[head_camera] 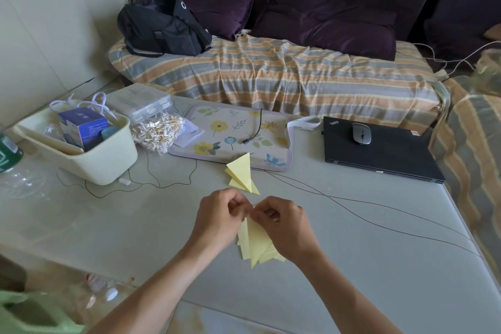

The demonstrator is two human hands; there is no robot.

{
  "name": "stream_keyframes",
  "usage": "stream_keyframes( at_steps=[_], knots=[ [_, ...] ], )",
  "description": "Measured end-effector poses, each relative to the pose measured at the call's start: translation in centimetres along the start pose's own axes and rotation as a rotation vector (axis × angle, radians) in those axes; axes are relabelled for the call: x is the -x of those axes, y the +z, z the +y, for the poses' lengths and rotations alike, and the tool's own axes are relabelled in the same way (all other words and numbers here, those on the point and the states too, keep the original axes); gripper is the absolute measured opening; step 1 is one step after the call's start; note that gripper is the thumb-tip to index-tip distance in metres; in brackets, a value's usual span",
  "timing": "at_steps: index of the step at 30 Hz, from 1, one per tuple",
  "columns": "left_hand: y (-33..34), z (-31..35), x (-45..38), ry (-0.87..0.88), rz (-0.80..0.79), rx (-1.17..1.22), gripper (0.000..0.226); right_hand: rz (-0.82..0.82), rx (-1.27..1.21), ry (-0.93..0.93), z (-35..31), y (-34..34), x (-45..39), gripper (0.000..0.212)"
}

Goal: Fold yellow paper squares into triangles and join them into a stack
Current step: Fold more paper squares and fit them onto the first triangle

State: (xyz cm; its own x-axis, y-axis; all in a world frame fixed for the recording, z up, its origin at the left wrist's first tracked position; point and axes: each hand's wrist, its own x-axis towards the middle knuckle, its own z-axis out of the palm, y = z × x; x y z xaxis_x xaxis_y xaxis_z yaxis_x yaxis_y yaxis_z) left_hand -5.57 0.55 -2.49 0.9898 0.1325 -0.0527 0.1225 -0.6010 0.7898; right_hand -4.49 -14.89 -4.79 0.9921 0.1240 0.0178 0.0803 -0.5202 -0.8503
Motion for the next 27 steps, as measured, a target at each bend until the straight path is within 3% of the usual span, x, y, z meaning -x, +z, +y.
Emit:
stream_keyframes(
  at_steps=[7,15,23,27],
  knots=[
    [0.5,-0.8,-0.1,0.050,-0.071,-0.104,0.018,0.008,0.090,-0.037,0.4,0.2,0.1,0.010],
    [0.7,-0.9,-0.4,0.066,0.117,-0.124,0.025,0.058,0.090,-0.003,0.1,0.3,-0.1,0.009],
    [0.6,-1.2,-0.6,0.259,-0.015,-0.238,0.009,0.033,0.199,-0.110,0.7,0.3,0.1,0.014],
    [0.7,-1.1,-0.5,0.175,0.048,-0.235,0.015,0.055,0.175,-0.070,0.5,0.2,0.0,0.008]
  ],
)
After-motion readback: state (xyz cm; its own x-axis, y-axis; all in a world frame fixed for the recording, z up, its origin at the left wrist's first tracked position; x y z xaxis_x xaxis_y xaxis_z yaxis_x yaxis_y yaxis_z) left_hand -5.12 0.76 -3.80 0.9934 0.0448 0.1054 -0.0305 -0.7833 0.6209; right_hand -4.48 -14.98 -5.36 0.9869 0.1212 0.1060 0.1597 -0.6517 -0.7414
